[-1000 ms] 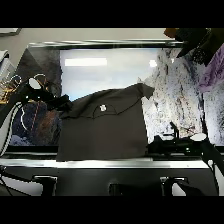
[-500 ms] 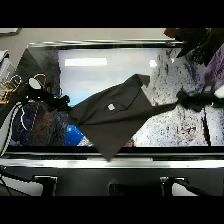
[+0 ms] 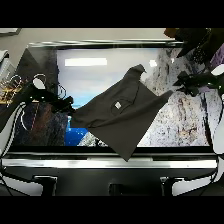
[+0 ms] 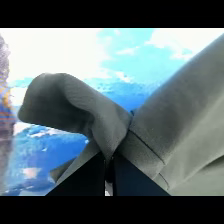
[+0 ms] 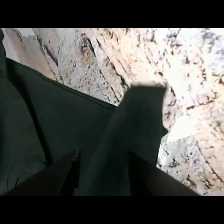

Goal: Fold the clothes and pants, and hang the long-sleeved shirts on hangers.

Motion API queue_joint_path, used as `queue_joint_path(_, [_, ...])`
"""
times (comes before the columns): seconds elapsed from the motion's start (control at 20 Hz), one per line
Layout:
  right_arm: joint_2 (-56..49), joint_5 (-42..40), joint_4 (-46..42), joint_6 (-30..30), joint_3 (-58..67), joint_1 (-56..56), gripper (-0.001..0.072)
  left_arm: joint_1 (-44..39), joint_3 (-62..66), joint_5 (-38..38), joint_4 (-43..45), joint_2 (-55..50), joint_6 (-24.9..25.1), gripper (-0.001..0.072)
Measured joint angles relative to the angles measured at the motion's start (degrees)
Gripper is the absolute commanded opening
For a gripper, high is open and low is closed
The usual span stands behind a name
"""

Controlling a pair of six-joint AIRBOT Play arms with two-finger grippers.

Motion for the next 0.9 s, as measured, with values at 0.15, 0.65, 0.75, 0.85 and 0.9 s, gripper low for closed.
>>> queue_joint_path(0.15, [1.7,7.0,0.6,-3.1,0.6,-2.3,0.0483,0.0,0.0,0.2,0.0,0.0,0.0,0.002])
queue_joint_path(0.65, [32.2,5.7,11.6,-11.3,-47.4,0.2,0.0467,0.0,0.0,0.3,-0.1,0.0,-0.1,0.002])
queue_joint_path(0.75, [38.8,0.9,15.7,-11.6,-59.7,5.3,0.0467,0.0,0.0,0.1,-0.1,0.0,-0.1,0.002])
queue_joint_path(0.85, [43.5,-3.5,18.0,-10.3,-68.7,11.2,0.0468,0.0,0.0,0.0,-0.1,0.0,-0.1,0.002])
queue_joint_path(0.9, [45.1,-5.8,18.8,-9.1,-72.0,14.4,0.0468,0.0,0.0,-0.2,-0.1,0.0,-0.1,0.0021])
